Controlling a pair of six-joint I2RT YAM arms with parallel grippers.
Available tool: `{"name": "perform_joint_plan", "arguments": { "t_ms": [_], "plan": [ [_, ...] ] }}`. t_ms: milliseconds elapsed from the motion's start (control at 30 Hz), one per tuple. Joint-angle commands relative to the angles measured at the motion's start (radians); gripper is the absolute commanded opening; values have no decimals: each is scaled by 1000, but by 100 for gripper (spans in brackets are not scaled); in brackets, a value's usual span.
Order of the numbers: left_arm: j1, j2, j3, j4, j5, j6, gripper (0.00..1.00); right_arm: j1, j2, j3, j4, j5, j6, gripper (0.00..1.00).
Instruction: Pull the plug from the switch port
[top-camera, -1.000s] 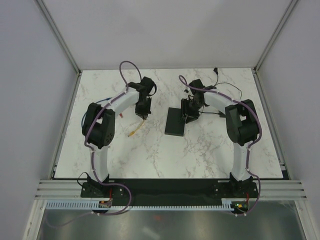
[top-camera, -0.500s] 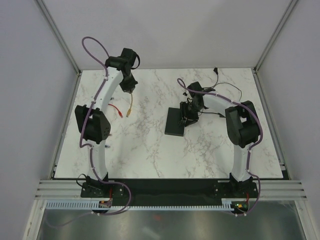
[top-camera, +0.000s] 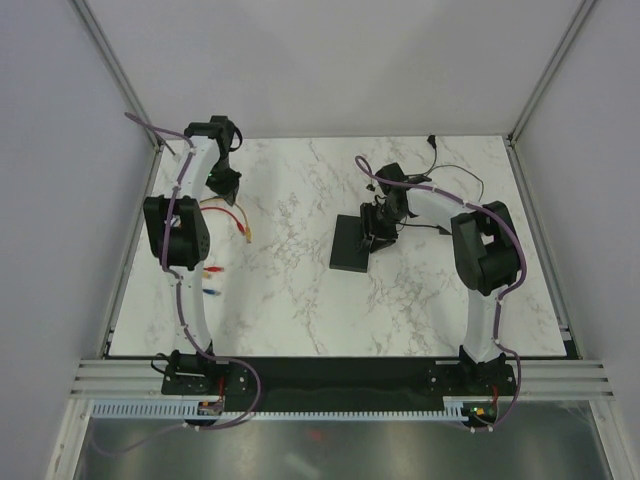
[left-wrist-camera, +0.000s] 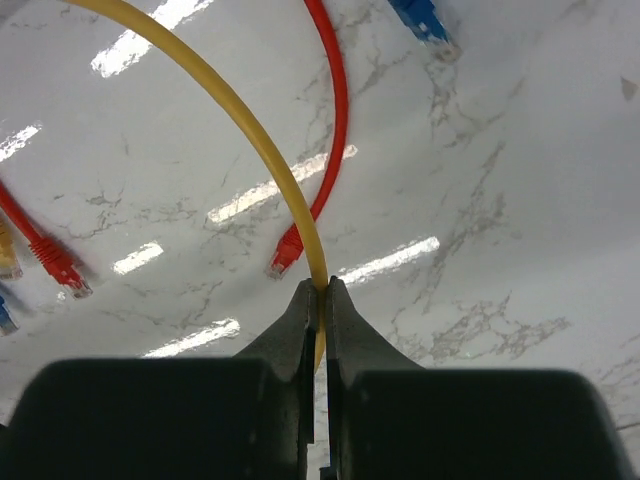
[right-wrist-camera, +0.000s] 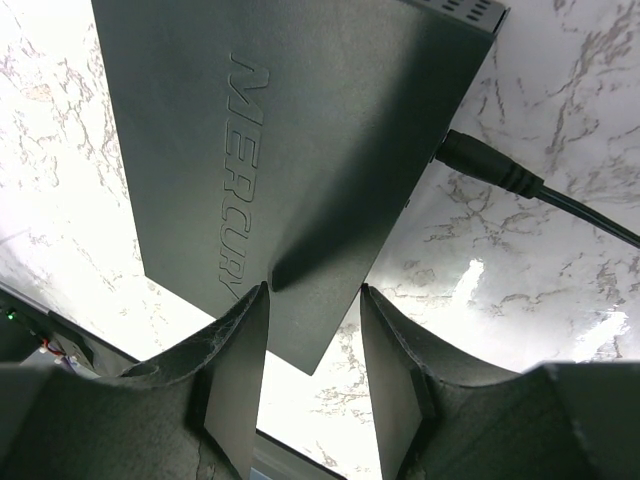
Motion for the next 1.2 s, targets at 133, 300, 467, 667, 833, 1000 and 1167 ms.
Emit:
{"name": "perform_joint_plan", "arguments": {
  "t_ms": [133,300,467,667,833,1000,1167],
  "plan": [
    [78,49,40,-123,49,-164,20,4,-26,22,0,21,-3,50],
    [131,58,29,-116,76,-144,62,4,-7,43,-9,29,-8,50],
    [97,-9,10,-87,82,-20,79,1,17,56,-12,23,-8,50],
    [-75,-223,-239,196,159,320,80,-13,71,112,-11,35,-14,53],
    [-109,-438,-548,465,511,476,71,-16,126,184,-14,27,-2,54],
    [-109,-483,-654,521,636,547,66,-14,171,252,-14,23,-5,55],
    [-110,-489,-671,529,676,568,63,38,206,306,-26,-22,-37,55]
  ]
}}
